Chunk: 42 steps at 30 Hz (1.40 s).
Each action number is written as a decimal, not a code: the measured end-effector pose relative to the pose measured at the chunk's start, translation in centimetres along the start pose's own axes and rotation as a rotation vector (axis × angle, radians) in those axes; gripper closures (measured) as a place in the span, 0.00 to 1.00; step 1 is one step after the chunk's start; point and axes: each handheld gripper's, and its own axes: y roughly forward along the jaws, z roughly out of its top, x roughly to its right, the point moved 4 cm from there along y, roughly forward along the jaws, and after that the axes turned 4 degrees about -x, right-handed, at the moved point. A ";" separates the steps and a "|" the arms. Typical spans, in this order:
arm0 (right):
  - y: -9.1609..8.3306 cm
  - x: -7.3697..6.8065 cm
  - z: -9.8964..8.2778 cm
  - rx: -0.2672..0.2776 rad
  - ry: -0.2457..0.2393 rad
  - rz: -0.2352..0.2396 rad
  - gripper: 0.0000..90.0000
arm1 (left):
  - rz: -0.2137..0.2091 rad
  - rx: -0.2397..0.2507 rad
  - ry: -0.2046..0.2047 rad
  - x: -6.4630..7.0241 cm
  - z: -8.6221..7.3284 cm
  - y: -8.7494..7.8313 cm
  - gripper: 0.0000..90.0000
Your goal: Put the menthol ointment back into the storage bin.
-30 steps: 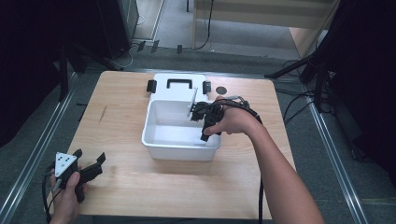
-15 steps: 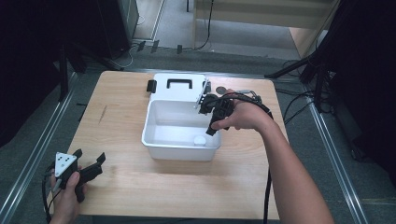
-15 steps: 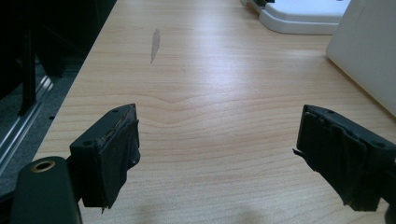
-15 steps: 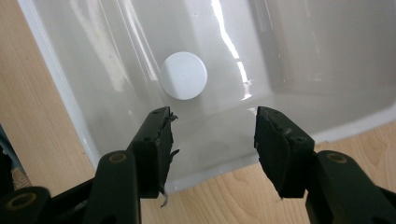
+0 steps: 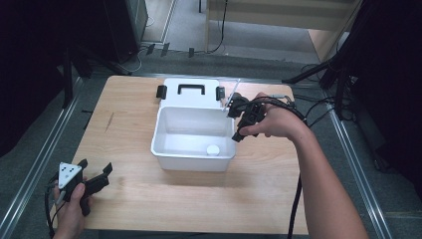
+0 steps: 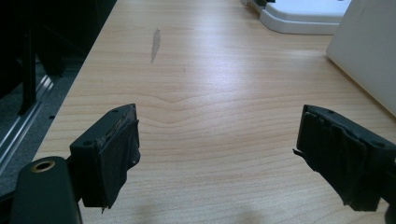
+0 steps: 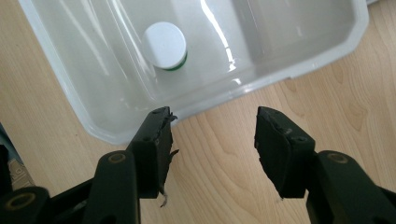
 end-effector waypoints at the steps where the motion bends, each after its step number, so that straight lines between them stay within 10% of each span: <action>1: 0.0 0.1 -0.2 -0.003 0.003 -0.001 0.53 | 0.001 0.001 -0.001 0.0 0.0 0.0 0.15; 28: 2.1 1.7 -6.7 0.035 0.136 0.020 0.48 | 0.003 -0.002 0.002 0.0 0.0 0.0 0.15; 42: 5.5 1.6 -11.3 0.195 0.251 0.004 0.42 | 0.008 0.000 0.004 0.0 0.0 0.0 0.15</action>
